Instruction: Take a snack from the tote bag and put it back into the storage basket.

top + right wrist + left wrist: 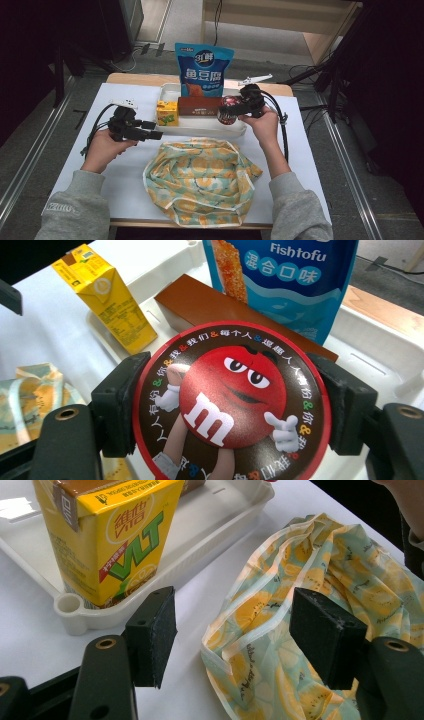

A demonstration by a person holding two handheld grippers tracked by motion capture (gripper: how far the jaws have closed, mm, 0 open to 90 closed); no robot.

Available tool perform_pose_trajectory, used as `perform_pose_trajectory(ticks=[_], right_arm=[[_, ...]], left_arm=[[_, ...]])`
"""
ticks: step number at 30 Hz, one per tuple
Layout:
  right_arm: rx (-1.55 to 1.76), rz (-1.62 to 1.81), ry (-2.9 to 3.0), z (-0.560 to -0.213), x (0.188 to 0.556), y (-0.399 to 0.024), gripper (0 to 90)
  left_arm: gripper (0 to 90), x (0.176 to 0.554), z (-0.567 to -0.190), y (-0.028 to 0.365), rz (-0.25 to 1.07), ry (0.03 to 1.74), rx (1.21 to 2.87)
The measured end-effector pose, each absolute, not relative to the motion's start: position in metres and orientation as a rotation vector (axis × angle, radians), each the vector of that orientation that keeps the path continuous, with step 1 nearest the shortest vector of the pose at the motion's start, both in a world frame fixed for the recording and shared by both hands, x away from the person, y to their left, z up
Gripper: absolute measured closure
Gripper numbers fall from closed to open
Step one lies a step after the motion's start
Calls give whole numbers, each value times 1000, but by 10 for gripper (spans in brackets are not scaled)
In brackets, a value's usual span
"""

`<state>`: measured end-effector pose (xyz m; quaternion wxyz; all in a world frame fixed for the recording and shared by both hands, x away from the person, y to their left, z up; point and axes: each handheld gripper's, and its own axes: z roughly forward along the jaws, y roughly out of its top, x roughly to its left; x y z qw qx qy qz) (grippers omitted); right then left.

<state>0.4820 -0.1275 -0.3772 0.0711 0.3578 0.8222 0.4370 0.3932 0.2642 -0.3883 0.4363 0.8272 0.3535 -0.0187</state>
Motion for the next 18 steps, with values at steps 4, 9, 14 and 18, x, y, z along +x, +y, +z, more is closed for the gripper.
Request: perform_pose_trajectory(ticks=[4, 9, 14, 18], right_arm=[[1084, 1298, 2467, -381, 484, -127, 255], [1102, 1282, 2467, -389, 487, -127, 255], [1112, 1255, 2461, -394, 490, -128, 255], [1124, 1242, 2452, -398, 491, -127, 255]], left_arm=[[356, 393, -389, 264, -46, 876, 2061], [356, 393, -389, 263, -46, 877, 2063], [356, 393, -389, 263, -46, 874, 2069], [357, 393, -389, 262, -48, 873, 2069]])
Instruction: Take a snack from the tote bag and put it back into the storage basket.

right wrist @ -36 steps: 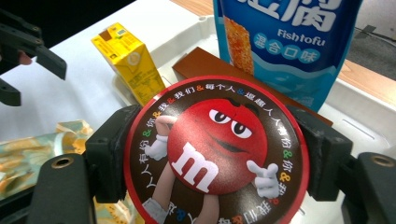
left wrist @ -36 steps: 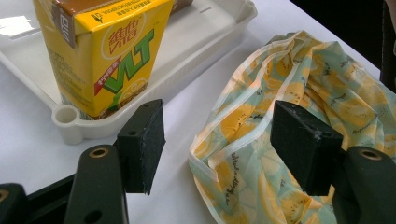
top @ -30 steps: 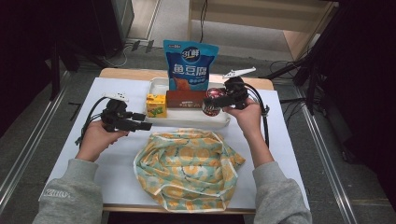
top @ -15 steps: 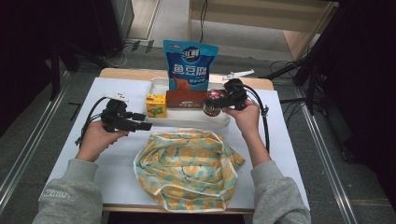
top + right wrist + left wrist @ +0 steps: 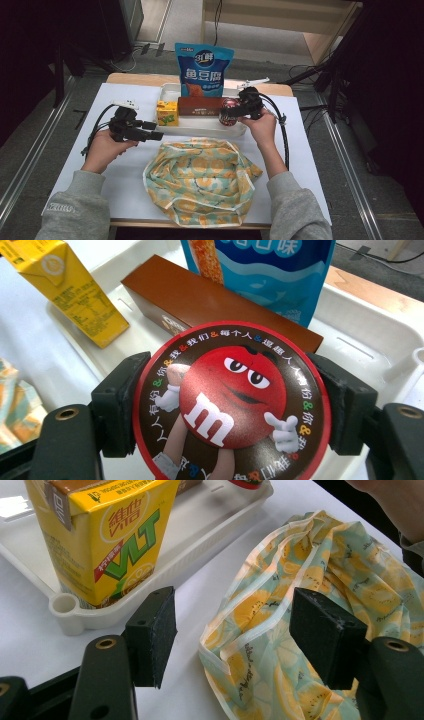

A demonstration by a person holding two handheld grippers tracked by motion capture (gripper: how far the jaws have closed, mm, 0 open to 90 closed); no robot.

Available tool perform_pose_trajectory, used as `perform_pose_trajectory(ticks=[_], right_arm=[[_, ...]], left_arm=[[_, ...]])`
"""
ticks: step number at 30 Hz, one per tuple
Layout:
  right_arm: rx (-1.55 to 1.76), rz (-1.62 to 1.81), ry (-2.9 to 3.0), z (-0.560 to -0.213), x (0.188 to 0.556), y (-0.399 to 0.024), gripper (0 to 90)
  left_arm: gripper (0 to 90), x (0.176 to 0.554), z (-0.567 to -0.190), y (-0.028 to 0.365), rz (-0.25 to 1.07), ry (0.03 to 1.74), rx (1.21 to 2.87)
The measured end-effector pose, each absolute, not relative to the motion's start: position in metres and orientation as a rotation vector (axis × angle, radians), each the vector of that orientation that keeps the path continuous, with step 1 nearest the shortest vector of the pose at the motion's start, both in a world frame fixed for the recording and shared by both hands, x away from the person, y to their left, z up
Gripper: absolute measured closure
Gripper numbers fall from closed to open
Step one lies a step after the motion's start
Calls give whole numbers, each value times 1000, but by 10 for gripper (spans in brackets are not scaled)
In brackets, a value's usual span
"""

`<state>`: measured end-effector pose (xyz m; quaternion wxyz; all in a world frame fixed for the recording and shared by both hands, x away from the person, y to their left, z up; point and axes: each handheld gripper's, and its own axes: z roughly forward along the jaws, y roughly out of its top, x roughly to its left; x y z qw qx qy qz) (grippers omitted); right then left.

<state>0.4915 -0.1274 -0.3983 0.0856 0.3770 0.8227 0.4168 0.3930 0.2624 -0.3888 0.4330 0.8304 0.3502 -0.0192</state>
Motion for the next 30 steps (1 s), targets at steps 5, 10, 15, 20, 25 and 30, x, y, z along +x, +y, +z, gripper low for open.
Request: perform_pose_trajectory(ticks=[5, 10, 15, 20, 25, 30], right_arm=[[1136, 1233, 2438, -406, 492, -126, 255], [1155, 1227, 2438, -412, 494, -126, 255], [1162, 1198, 2457, -418, 494, -123, 255], [1166, 1186, 2460, -422, 495, -121, 255], [1172, 1178, 2462, -425, 495, -120, 256], [1181, 1160, 2470, -428, 496, -120, 255]], left_arm=[[356, 393, -388, 263, -45, 875, 2069], [356, 393, -389, 262, -52, 876, 2068], [356, 393, -389, 262, -51, 872, 2068], [356, 393, -389, 262, -52, 873, 2069], [356, 393, -389, 262, -51, 874, 2071], [356, 393, -389, 261, -53, 871, 2073]])
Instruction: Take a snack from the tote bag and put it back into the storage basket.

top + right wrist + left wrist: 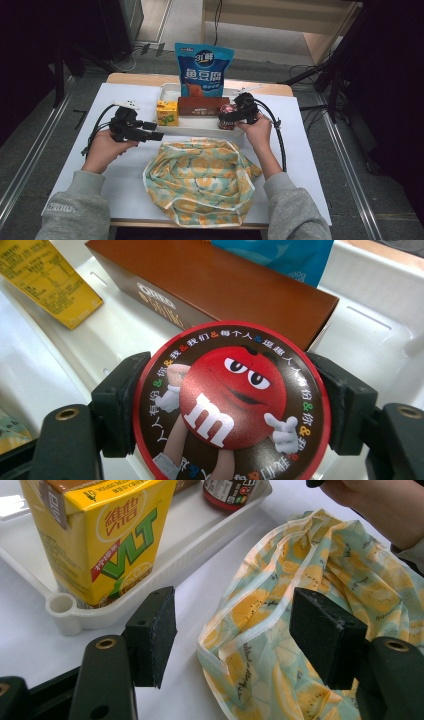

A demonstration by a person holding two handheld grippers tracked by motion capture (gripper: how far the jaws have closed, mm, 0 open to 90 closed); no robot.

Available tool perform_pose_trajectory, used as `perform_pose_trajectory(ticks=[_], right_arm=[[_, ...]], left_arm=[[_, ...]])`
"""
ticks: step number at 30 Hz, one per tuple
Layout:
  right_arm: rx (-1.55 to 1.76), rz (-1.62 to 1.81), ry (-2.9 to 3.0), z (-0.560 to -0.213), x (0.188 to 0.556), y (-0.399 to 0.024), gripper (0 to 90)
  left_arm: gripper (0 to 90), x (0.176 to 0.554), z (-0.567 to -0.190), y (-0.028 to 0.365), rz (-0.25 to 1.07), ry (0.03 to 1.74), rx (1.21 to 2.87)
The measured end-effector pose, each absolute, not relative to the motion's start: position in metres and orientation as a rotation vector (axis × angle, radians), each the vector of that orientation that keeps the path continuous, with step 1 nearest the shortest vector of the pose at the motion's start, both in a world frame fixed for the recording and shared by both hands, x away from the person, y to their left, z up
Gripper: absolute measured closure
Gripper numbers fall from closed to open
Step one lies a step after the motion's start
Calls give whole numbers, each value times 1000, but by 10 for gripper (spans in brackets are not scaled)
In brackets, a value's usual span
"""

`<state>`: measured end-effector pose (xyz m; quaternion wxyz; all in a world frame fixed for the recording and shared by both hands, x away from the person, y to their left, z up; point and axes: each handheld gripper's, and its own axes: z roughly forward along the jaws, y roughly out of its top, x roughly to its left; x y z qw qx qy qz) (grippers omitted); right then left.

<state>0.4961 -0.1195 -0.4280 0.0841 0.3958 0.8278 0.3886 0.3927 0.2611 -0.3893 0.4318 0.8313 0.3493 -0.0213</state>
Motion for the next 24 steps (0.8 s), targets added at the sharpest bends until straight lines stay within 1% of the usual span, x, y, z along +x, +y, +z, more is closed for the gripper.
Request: perform_pose_trajectory(ticks=[13, 21, 24], right_arm=[[1191, 1174, 2471, -435, 497, -120, 247], [1181, 1176, 2492, -438, 497, -115, 192], [1180, 1196, 2492, -437, 497, -116, 194]], left_arm=[[354, 393, -390, 260, -60, 867, 2076], [354, 393, -390, 260, -58, 868, 2076], [354, 393, -390, 260, -57, 869, 2078]])
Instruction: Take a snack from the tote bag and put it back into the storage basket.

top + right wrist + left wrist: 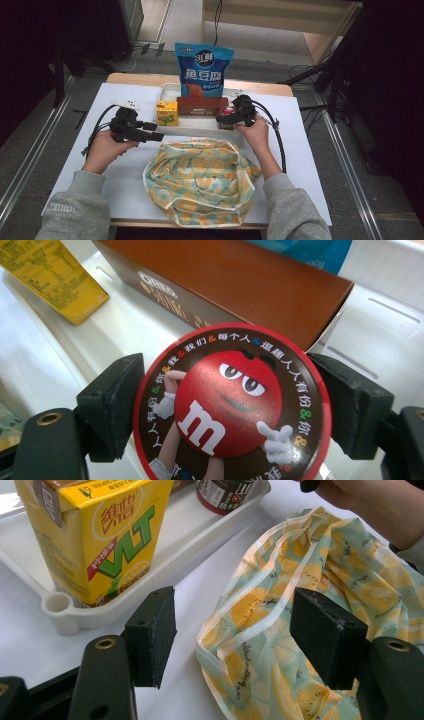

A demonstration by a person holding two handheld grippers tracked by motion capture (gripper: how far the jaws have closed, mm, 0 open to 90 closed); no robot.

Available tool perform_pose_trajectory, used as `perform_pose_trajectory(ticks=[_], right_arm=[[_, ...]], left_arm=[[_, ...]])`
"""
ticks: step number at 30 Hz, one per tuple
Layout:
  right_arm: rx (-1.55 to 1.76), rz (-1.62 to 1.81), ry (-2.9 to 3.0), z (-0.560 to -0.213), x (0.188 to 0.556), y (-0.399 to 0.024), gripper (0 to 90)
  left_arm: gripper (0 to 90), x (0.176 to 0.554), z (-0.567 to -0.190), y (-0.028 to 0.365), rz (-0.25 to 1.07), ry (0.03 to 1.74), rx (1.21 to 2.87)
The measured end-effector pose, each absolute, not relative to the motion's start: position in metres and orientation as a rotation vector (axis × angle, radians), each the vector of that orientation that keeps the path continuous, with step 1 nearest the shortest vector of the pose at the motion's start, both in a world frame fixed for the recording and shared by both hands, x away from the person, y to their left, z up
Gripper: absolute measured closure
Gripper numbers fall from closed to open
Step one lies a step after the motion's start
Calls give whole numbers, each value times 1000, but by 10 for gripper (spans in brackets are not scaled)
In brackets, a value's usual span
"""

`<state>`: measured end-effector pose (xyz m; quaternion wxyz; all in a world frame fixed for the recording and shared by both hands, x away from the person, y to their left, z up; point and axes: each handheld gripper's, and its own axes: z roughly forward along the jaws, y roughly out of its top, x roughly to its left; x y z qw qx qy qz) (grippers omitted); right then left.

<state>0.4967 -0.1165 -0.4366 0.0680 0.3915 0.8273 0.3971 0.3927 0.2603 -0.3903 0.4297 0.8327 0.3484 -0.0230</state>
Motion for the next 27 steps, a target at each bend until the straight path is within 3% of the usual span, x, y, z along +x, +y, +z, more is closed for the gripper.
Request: perform_pose_trajectory(ticks=[17, 27], right_arm=[[1155, 1249, 2429, -409, 482, -127, 207], [1172, 1306, 2381, -407, 467, -142, 368]], left_arm=[[354, 393, -389, 260, -51, 872, 2077], [353, 396, -390, 256, -60, 866, 2087]])
